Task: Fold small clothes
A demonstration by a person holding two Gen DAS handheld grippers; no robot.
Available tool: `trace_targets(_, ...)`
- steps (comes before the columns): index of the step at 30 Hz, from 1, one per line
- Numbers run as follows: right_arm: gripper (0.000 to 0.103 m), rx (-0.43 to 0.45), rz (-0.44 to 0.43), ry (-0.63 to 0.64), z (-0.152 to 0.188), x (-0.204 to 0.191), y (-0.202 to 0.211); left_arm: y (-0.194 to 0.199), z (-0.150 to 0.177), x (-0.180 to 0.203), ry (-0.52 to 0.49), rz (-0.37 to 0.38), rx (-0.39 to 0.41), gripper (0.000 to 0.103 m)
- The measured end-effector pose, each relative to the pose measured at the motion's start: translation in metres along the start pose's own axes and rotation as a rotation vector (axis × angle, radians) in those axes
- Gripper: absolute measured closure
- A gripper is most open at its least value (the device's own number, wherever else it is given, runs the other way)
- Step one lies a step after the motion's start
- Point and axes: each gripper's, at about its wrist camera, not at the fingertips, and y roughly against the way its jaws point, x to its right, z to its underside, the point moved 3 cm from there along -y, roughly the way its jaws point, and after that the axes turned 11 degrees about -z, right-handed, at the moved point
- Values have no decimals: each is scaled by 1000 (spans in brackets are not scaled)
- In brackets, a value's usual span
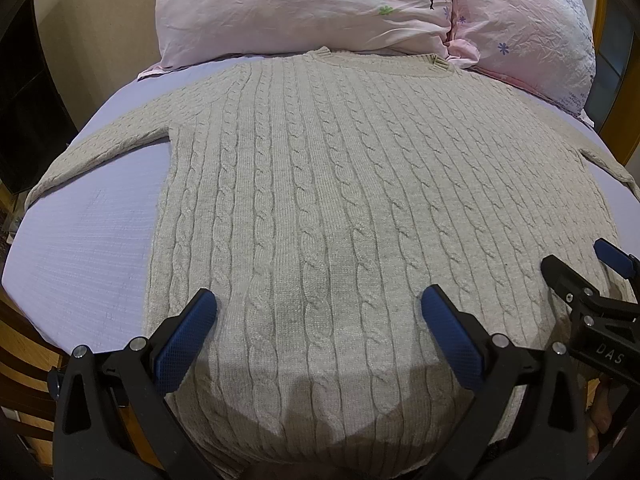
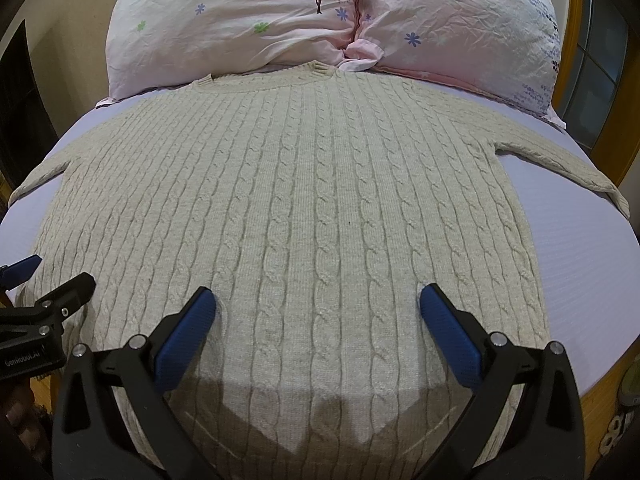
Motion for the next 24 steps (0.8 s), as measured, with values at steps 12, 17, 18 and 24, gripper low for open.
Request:
trace_targets(12,2,4,0,-1,1,1,0,0,0,0,0,0,1,1)
trace_targets(17,2,4,0,-1,1,1,0,0,0,0,0,-1,1,1)
trace_targets(18,2,4,0,-1,1,1,0,0,0,0,0,-1,1,1)
trace_targets(24,2,3,0,-1,2,2,0,0,0,0,0,-1,2,1)
